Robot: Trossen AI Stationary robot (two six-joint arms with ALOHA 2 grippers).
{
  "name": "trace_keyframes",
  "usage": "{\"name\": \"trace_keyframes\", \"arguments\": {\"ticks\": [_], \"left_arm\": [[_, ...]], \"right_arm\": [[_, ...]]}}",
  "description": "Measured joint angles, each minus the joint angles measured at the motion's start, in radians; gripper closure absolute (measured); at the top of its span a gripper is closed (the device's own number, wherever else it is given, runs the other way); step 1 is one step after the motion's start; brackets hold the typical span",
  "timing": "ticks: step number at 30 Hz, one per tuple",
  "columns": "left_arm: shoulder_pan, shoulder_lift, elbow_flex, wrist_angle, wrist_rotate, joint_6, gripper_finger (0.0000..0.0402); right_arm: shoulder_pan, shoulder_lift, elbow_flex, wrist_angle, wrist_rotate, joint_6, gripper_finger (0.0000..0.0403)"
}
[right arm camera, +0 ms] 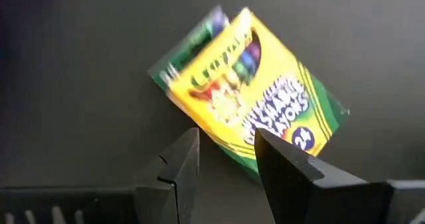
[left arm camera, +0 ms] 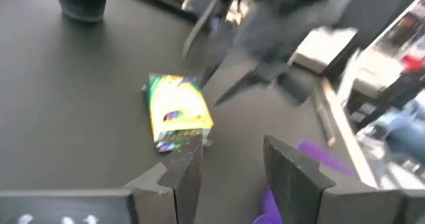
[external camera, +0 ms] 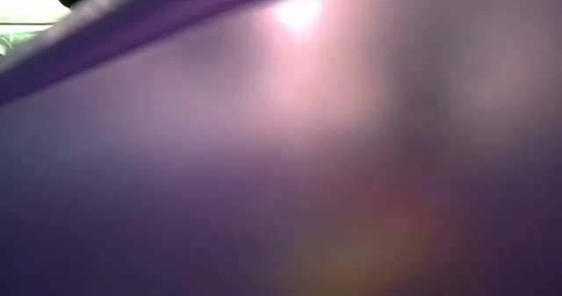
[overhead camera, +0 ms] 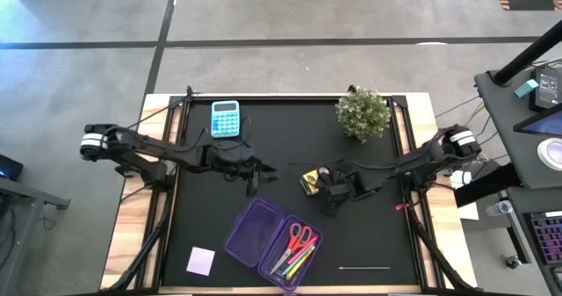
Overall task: Pack school essentials
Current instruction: Put the yellow crayon box into the purple supply box
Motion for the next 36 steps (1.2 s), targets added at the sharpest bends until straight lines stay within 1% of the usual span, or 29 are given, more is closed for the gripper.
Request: {"name": "trace_keyframes", "arguments": {"ticks": [4,6,8,10,13,14,17,19,22,25,27,31,34,36], "left_arm": [[0.0,0.105,0.004,0.047,-0.004,0.032,0.026],[0.0,0.169,0.022,0.102,-0.005,0.032,0.026],[0.0,0.22,0.04,0.146,-0.005,0.033,0.026],[0.0,0.271,0.063,0.186,-0.007,0.05,0.026],[0.0,0.337,0.101,0.177,-0.023,0.115,0.026],[0.0,0.363,0.119,0.181,-0.032,0.138,0.026],[0.0,0.45,0.176,0.178,-0.034,0.204,0.026],[0.0,0.5,0.208,0.172,-0.034,0.219,0.026],[0.002,0.542,0.253,0.176,-0.034,0.221,0.026],[0.002,0.561,0.281,0.181,-0.034,0.27,0.026],[0.002,0.575,0.293,0.173,-0.034,0.295,0.026],[0.004,0.601,0.32,0.174,-0.034,0.297,0.026],[0.005,0.615,0.34,0.171,-0.034,0.297,0.026],[0.005,0.629,0.358,0.182,-0.04,0.298,0.026]], "right_arm": [[0.0,-0.081,0.002,-0.047,-0.001,0.067,0.0266],[-0.003,-0.122,0.002,-0.121,0.001,0.13,0.0266],[-0.009,-0.153,0.005,-0.213,0.007,0.267,0.0266],[-0.009,-0.182,0.007,-0.287,0.045,0.42,0.0262],[-0.009,-0.216,0.003,-0.345,0.046,0.532,0.0247],[-0.012,-0.223,-0.001,-0.346,0.024,0.542,0.0239],[-0.026,-0.235,-0.006,-0.337,-0.09,0.538,0.0212],[-0.029,-0.236,-0.007,-0.337,-0.135,0.531,0.0193],[-0.033,-0.236,-0.008,-0.328,-0.16,0.529,0.0169],[-0.035,-0.235,-0.028,-0.298,-0.166,0.522,0.0154],[-0.046,-0.235,-0.06,-0.279,-0.167,0.531,0.015],[-0.076,-0.248,-0.135,-0.191,-0.179,0.58,0.0152],[-0.086,-0.25,-0.164,-0.11,-0.185,0.588,0.0157],[-0.098,-0.248,-0.175,-0.097,-0.184,0.588,0.0161]]}}
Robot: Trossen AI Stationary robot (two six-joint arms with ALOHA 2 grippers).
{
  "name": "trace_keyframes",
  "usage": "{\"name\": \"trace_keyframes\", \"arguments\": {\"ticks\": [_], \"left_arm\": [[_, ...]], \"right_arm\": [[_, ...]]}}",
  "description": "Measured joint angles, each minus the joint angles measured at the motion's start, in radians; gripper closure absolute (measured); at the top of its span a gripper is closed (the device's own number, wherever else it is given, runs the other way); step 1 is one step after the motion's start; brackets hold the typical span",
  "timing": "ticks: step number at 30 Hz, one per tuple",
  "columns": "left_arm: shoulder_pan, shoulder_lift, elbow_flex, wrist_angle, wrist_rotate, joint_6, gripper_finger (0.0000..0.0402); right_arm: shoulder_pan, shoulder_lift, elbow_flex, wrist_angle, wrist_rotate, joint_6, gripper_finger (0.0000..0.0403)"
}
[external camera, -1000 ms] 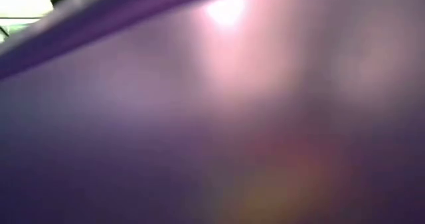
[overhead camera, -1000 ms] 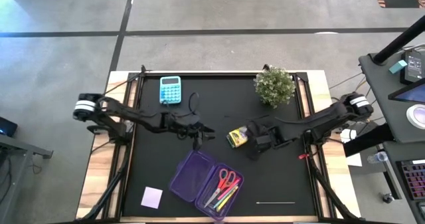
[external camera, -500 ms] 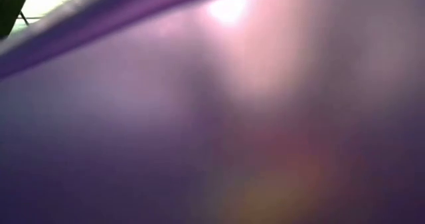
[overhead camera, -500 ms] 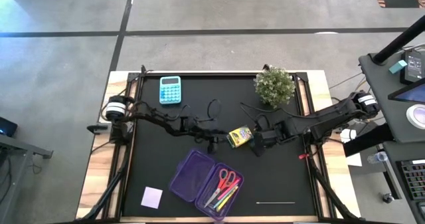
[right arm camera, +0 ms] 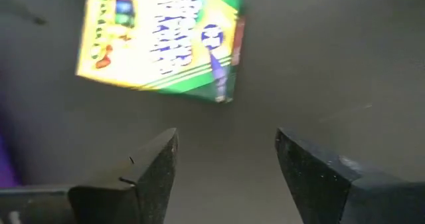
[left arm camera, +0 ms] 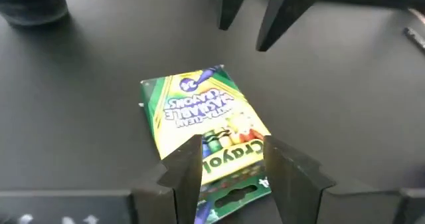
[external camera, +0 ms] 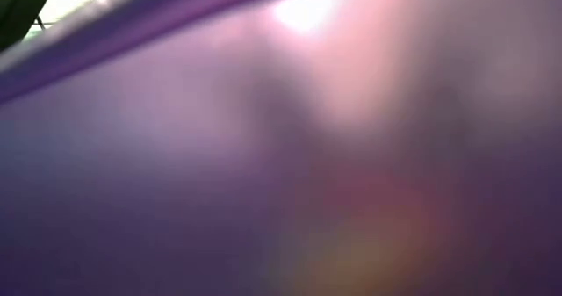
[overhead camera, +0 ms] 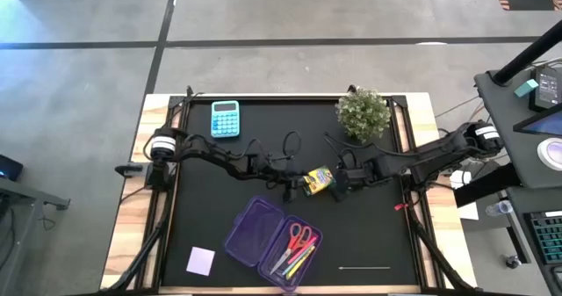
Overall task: Pack school essentials
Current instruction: Put the yellow crayon box into the purple supply box
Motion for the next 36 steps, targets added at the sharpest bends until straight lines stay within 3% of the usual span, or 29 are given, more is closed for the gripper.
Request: {"name": "trace_keyframes", "arguments": {"ticks": [9,15,36], "left_arm": [[0.002,0.07,0.057,-0.027,-0.043,-0.007,0.026],[0.002,0.053,0.025,-0.108,-0.074,-0.007,0.026],[-0.004,0.052,-0.049,-0.059,-0.079,-0.005,0.026]], "right_arm": [[-0.049,-0.01,-0.053,0.122,0.0,0.053,0.0165],[-0.089,-0.012,-0.091,0.221,-0.007,0.079,0.0165],[-0.181,-0.012,-0.21,0.551,-0.063,0.1,0.0165]]}}
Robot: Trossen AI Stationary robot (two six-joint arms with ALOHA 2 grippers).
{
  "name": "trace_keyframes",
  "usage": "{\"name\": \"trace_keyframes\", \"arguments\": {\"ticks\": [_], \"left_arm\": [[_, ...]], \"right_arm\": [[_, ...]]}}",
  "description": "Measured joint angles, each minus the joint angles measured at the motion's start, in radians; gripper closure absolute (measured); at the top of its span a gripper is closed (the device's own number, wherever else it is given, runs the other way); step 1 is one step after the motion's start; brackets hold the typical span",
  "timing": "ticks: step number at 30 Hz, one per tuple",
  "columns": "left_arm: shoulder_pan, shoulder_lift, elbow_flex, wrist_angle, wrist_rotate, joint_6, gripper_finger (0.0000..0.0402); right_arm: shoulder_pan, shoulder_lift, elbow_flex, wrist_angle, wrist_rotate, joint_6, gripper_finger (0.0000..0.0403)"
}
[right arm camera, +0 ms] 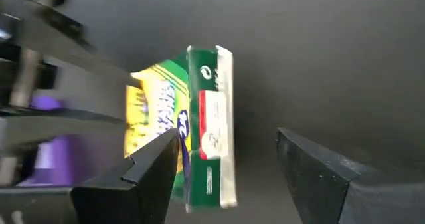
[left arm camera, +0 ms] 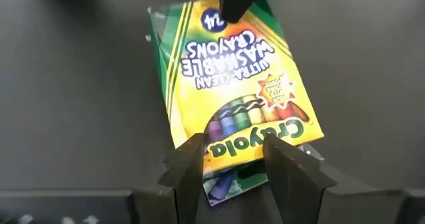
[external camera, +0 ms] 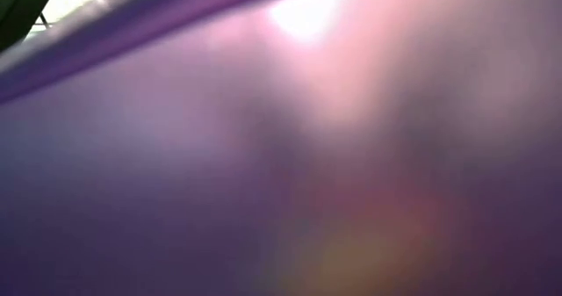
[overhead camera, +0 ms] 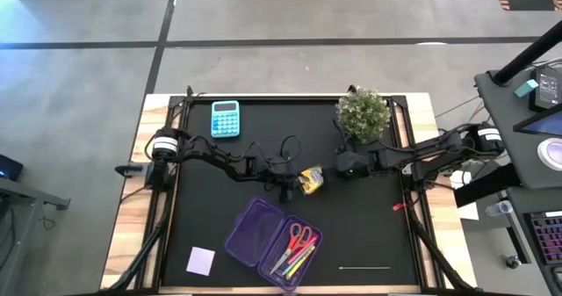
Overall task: Pack school essentials
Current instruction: Put the yellow crayon box into the purple supply box
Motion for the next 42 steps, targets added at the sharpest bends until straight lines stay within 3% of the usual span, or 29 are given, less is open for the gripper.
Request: {"name": "trace_keyframes", "arguments": {"ticks": [8,16,20,31,37,42], "left_arm": [[0.0,0.001,-0.003,0.001,0.0,0.0,0.026],[0.0,0.001,-0.004,0.001,-0.013,-0.002,0.026],[0.0,0.001,-0.004,0.0,-0.014,-0.002,0.026],[0.0,-0.009,-0.004,-0.003,-0.018,-0.033,0.026],[0.001,-0.078,-0.012,-0.054,-0.026,-0.078,0.026],[0.002,-0.209,-0.009,-0.147,-0.029,-0.081,0.026]], "right_arm": [[0.0,0.028,-0.009,0.122,-0.013,0.006,0.0165],[0.002,0.167,-0.009,0.319,-0.08,0.024,0.0171],[0.003,0.217,-0.006,0.381,-0.099,0.028,0.0205],[0.003,0.235,0.005,0.395,-0.103,0.026,0.0346],[0.003,0.233,0.005,0.395,-0.122,0.031,0.0354],[0.012,0.201,0.003,0.384,-0.141,0.043,0.035]]}}
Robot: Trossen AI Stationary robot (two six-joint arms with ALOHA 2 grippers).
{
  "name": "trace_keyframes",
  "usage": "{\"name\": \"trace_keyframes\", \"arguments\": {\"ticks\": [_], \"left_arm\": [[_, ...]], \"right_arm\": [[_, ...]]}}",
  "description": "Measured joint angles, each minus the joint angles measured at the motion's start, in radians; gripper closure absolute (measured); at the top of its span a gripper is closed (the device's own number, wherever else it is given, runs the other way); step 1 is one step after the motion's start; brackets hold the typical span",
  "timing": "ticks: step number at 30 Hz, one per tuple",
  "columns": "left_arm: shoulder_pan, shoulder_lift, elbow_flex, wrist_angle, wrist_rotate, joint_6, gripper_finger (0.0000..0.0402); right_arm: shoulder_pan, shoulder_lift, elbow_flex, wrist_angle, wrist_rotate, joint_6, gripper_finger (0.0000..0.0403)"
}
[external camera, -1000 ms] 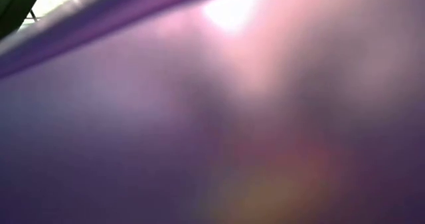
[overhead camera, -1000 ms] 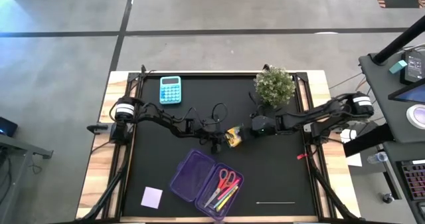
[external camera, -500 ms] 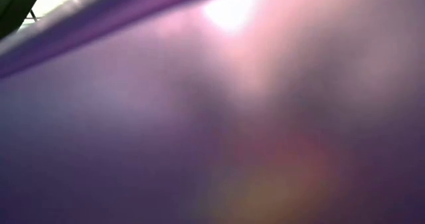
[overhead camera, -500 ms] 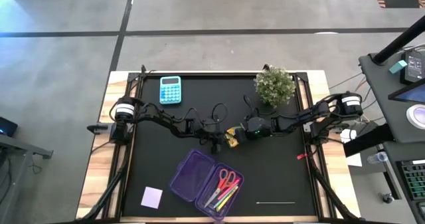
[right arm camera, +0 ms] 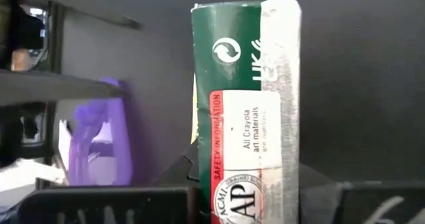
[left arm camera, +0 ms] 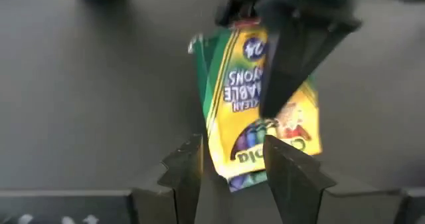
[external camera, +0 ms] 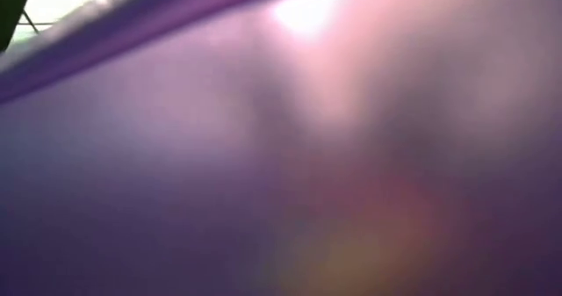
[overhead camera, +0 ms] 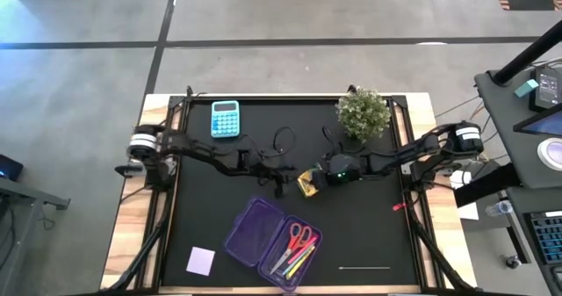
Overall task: Pack school essentials
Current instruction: Put the yellow crayon box into the purple supply box
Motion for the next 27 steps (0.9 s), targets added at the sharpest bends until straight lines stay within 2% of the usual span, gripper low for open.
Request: {"name": "trace_keyframes", "arguments": {"ticks": [5,10,14,21,27], "left_arm": [[-0.008,-0.141,-0.005,-0.217,0.006,-0.021,0.026],[-0.009,-0.279,-0.012,-0.389,0.008,-0.244,0.026],[-0.013,-0.354,-0.015,-0.489,0.008,-0.341,0.026],[-0.042,-0.45,-0.017,-0.52,0.009,-0.395,0.026],[-0.088,-0.502,-0.017,-0.537,0.009,-0.446,0.026]], "right_arm": [[0.031,-0.068,0.001,0.018,-0.005,0.028,0.0349],[0.11,-0.144,0.032,0.026,-0.009,0.04,0.0349],[0.2,-0.158,0.082,0.027,0.002,0.053,0.0349],[0.352,-0.055,0.222,0.022,0.033,0.05,0.0349],[0.424,0.084,0.367,-0.036,0.04,0.05,0.0348]]}}
